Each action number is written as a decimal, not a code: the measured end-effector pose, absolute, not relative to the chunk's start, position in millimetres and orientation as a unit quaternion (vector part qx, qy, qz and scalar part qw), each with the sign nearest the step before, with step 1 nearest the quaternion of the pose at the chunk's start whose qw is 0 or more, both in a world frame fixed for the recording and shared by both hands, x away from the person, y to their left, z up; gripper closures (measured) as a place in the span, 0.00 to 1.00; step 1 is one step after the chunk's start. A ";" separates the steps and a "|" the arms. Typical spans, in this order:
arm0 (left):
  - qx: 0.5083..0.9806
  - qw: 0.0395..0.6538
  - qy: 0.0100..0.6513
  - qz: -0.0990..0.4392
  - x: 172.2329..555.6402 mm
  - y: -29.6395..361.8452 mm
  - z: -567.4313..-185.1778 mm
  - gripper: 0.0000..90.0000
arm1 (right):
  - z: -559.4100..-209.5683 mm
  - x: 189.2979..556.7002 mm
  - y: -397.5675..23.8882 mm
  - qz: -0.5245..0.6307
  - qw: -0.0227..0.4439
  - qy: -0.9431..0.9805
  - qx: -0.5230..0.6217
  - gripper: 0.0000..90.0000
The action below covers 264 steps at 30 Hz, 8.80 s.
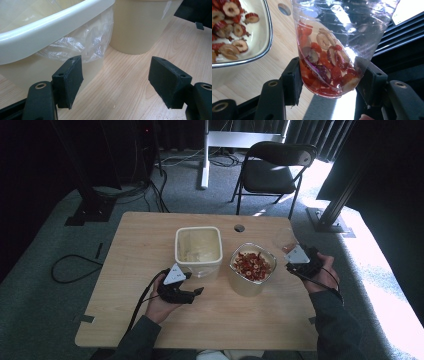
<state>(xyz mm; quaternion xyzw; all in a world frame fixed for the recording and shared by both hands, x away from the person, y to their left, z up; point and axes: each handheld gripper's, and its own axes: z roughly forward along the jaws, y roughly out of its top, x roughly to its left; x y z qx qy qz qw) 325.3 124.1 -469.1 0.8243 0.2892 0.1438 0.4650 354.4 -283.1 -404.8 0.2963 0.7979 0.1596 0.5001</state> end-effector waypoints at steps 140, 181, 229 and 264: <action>0.820 0.475 0.291 0.134 328.3 121.8 -470.1 0.31 | -398.2 345.5 -224.4 -0.169 0.602 0.780 -0.020 0.49; 0.819 0.475 0.293 0.133 329.3 120.1 -471.9 0.31 | -392.4 350.4 -234.2 0.060 0.537 0.827 0.153 0.48; 0.824 0.470 0.286 0.138 324.3 119.1 -472.9 0.31 | -367.1 368.4 -189.6 0.393 0.349 0.800 0.289 0.48; 0.819 0.474 0.291 0.140 323.9 125.7 -472.1 0.31 | -355.9 423.7 -96.8 0.458 0.227 0.807 0.295 0.40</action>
